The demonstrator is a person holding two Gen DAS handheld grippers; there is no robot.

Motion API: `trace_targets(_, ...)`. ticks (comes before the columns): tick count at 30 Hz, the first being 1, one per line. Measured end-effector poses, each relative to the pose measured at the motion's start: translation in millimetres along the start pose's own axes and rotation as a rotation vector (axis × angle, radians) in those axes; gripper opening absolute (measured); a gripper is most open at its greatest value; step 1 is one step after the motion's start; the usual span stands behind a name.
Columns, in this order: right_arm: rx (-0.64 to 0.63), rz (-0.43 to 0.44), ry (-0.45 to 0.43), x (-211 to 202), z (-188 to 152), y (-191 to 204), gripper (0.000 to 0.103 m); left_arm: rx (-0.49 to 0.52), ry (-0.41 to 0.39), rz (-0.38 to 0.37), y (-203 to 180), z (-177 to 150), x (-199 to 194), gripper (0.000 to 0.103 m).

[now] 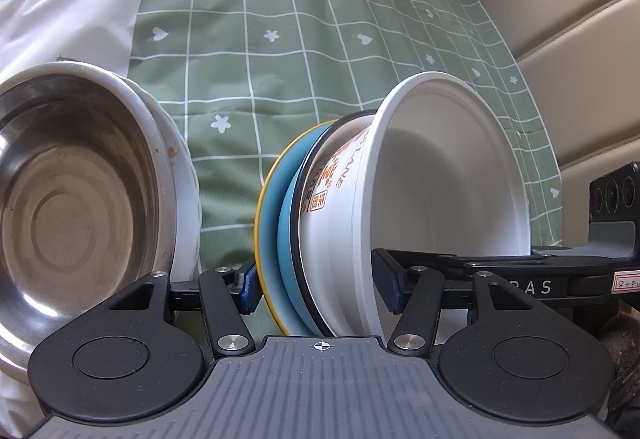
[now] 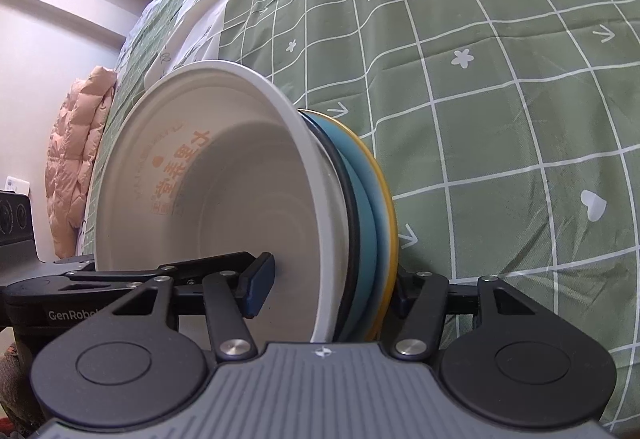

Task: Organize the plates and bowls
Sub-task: 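Lift and carry the nested bowl stack with both grippers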

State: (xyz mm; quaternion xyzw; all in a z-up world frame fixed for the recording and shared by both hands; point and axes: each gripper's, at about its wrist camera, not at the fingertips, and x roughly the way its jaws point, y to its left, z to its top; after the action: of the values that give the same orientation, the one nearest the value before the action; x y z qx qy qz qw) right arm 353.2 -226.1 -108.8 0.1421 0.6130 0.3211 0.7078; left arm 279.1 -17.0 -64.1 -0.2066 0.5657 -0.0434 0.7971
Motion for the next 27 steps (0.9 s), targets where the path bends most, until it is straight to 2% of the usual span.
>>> trace_targets(8,-0.023,0.015,-0.007,-2.3,-1.0,-3.0,0.057,-0.004,0.043,0.016,-2.9,7.9,3.0,0.060)
trace_targets(27,-0.047,-0.012,-0.047,-20.8,-5.6,20.3,0.057,0.026,-0.023,-0.016,-1.1,2.3,-26.1,0.060)
